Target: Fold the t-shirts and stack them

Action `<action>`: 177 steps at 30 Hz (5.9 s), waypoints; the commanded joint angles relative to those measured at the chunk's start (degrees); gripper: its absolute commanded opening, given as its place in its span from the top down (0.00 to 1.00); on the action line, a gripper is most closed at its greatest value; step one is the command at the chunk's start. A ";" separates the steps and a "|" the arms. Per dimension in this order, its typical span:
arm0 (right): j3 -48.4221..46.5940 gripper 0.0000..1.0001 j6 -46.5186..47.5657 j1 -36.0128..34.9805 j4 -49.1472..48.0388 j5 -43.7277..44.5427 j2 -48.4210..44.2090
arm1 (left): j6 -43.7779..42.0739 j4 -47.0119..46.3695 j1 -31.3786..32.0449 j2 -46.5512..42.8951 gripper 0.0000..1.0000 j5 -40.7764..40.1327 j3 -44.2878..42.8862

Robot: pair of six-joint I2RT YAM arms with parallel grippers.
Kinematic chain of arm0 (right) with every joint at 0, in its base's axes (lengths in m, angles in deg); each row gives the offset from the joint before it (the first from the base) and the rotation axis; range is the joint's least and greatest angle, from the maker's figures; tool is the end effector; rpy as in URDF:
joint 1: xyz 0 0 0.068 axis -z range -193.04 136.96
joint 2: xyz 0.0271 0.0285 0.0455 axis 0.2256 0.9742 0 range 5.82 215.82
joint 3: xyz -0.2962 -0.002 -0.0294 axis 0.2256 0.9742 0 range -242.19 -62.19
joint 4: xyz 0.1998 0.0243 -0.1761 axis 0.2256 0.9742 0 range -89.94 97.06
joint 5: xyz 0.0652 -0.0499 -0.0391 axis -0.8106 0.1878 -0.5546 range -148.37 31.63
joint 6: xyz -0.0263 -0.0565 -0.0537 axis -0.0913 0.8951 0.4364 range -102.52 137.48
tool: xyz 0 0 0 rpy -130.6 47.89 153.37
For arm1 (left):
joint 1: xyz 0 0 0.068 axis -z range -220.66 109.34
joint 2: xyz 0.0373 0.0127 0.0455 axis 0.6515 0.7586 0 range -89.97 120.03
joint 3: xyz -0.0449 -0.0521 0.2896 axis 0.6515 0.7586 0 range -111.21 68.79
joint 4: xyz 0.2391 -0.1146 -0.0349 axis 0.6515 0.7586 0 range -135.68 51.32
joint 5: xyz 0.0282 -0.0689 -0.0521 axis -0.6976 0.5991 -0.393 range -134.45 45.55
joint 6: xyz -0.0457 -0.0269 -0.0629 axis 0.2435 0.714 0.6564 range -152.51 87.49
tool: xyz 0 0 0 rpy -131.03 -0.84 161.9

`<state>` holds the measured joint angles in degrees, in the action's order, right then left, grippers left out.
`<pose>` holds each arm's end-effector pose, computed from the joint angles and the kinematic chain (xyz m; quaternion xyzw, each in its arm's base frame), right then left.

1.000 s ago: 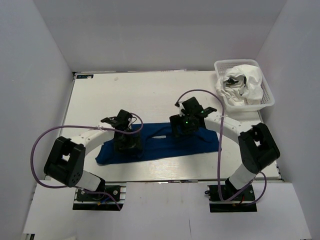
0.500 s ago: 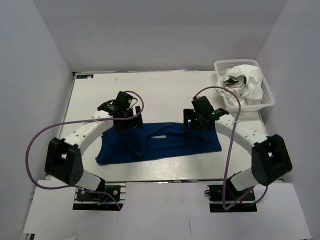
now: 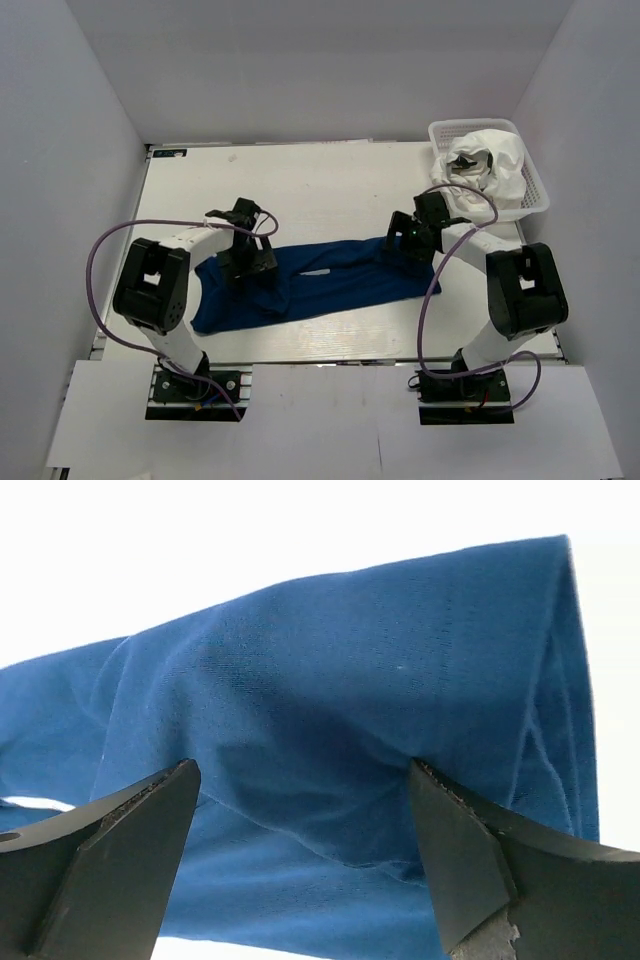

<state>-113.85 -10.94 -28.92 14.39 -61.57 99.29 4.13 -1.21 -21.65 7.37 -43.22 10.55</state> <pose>0.3316 0.0985 0.1589 0.0964 0.9515 0.1345 0.2595 0.2891 -0.1011 0.1441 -0.1524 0.9867 -0.0357 0.0446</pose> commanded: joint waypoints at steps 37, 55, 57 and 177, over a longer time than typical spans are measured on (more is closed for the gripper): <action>-20.93 0.10 36.97 -27.10 31.82 -41.80 4.35 | 24.97 -56.94 -1.60 68.51 0.00 22.22 -84.58; -20.68 0.10 5.32 -13.49 18.72 -1.99 -3.21 | 5.90 -53.44 -0.91 46.63 0.00 21.52 -74.06; -19.45 0.10 5.31 -12.78 18.46 -2.86 -3.03 | 5.90 -52.65 -0.38 46.62 0.00 22.67 -72.03; -12.77 1.00 17.79 -47.58 33.15 14.89 3.30 | 3.96 9.85 -0.81 -19.12 0.00 -6.78 -1.70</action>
<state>-127.25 7.79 -75.96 48.75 -45.62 102.79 8.81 9.50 -22.68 -11.50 -51.02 8.43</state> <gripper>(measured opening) 0.019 0.997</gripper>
